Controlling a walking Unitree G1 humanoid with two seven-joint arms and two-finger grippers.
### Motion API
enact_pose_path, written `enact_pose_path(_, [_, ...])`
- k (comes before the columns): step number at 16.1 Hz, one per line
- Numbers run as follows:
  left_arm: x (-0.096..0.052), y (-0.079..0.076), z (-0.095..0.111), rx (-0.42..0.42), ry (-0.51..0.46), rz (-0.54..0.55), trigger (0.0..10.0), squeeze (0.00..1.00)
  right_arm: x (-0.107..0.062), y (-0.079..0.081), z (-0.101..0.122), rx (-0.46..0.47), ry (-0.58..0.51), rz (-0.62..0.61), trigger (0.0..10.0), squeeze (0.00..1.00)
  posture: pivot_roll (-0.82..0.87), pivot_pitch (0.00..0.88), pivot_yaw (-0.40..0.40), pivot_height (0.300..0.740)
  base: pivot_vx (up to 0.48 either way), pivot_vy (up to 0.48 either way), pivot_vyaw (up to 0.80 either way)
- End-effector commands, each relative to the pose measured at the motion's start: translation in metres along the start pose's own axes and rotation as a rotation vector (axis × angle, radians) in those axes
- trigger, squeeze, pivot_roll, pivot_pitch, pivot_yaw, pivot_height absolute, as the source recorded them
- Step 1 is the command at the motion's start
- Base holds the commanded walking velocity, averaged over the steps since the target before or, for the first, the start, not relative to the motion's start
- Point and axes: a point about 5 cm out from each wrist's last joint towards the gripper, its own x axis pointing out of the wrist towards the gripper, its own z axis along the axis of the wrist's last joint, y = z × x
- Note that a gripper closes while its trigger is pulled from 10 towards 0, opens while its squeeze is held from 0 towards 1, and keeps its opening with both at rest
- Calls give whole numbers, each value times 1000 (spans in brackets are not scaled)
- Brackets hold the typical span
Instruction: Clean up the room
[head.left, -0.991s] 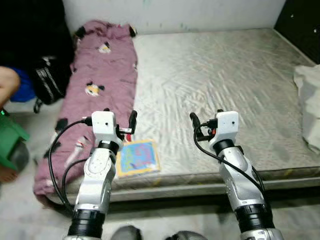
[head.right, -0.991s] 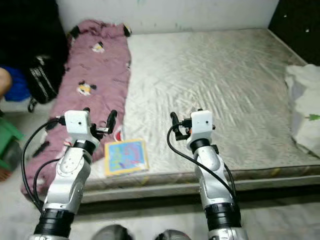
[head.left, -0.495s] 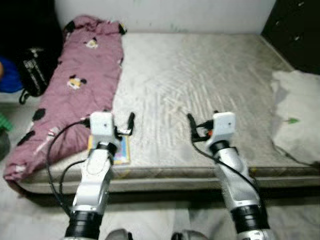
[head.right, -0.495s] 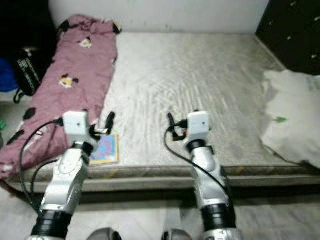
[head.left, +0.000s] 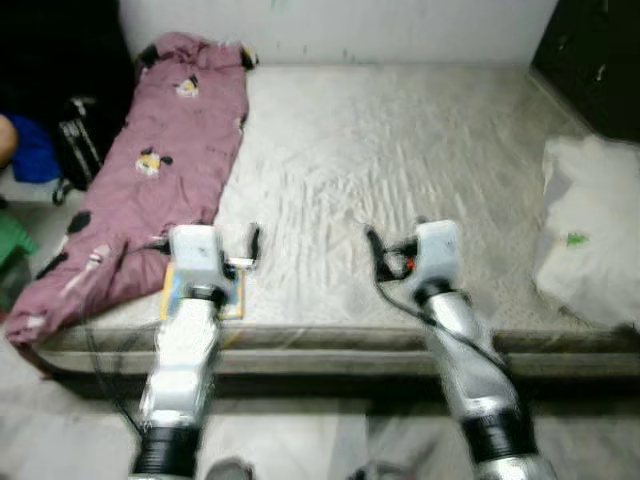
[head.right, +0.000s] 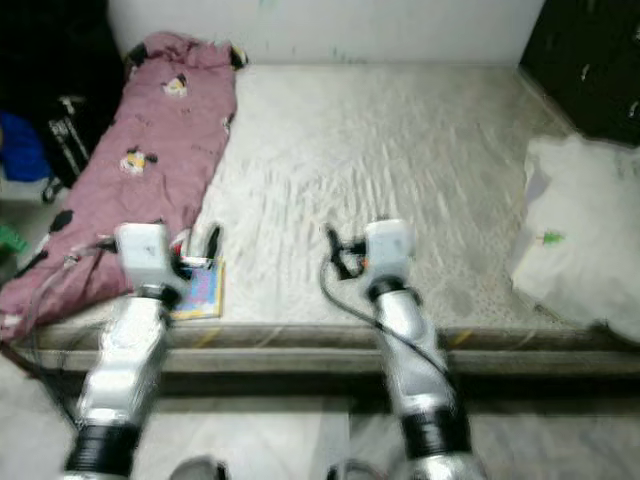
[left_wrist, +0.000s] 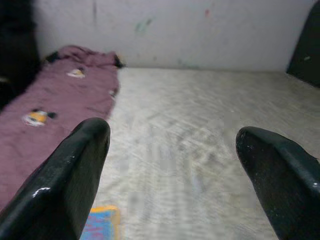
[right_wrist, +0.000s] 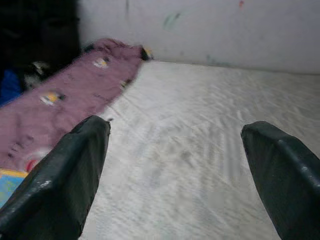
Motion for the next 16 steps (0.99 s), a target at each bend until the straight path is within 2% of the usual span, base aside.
enact_pose_path(1, [0,8,3,18,-11,20,10000,0,2,4,3,12,-16,9,10000,0,-13,39,9,740,0,-289,0])
enact_pose_path(4, [0,9,4,3,-20,26,10000,0,3,3,4,12,-16,8,10000,0,-14,43,7,740,0,0,0])
enact_pose_path(7, [0,5,6,2,-39,-14,10000,0,3,3,4,12,-17,6,10000,0,-17,45,8,740,0,0,0])
enact_pose_path(16, [0,4,8,-1,-50,-35,10000,0,4,3,4,22,-19,-1,10000,0,-19,46,11,740,302,0,0])
